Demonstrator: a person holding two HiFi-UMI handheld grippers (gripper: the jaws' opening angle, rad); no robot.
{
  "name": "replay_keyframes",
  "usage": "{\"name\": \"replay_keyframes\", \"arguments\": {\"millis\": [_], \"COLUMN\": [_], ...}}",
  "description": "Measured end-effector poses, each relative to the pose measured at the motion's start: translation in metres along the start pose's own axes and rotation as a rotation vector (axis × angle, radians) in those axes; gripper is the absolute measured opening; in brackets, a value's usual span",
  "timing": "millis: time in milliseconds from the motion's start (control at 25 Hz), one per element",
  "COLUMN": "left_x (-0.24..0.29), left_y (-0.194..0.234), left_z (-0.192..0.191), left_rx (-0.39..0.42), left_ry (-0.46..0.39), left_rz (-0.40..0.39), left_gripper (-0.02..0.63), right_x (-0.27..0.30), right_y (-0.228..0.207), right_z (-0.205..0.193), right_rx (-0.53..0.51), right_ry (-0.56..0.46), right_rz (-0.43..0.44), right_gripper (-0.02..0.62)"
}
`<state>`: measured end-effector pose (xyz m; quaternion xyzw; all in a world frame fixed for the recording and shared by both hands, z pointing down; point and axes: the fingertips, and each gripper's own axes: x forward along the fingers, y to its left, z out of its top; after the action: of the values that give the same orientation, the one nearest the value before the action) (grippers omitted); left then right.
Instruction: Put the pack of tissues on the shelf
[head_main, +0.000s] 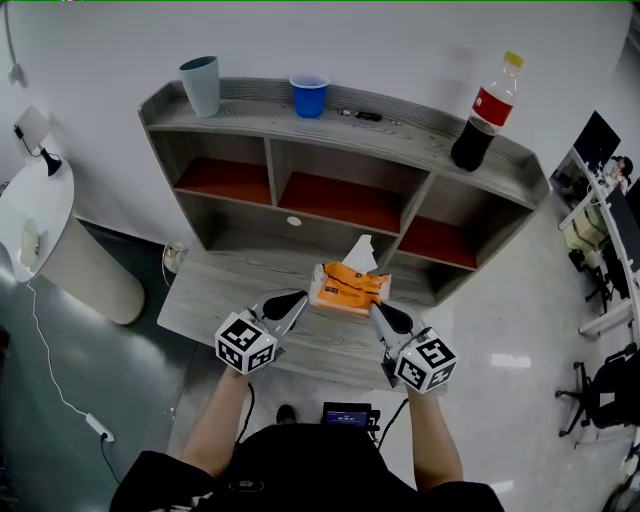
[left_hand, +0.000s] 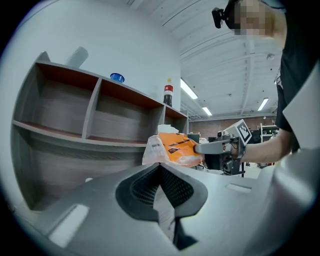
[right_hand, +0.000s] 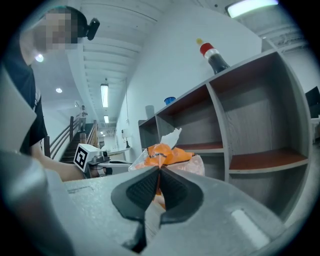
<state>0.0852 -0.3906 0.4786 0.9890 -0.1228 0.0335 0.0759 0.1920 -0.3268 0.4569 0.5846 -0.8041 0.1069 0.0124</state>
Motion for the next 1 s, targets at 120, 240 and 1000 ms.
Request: {"name": "replay_keyframes", "arguments": {"millis": [120, 240, 1000], "left_x": [-0.001, -0.001, 0.018], "left_y": [-0.004, -0.007, -0.014], "left_z": [-0.001, 0.000, 0.060], "left_rx": [0.001, 0.007, 0.035], "left_ry": [0.003, 0.009, -0.016], "left_rz": [0.006, 0.004, 0.044], "left_gripper": [0.000, 0.000, 0.000], "right_x": [-0.002, -0.005, -0.011], "right_y": [0.000, 0.000, -0.013], "right_z": [-0.002, -0.001, 0.057], "right_rx": [0.008, 0.008, -0.094], "right_ry": [0.001, -0.002, -0.056], "right_rz": [0.007, 0.016, 0.109], "right_gripper": [0.005, 0.005, 0.006]}}
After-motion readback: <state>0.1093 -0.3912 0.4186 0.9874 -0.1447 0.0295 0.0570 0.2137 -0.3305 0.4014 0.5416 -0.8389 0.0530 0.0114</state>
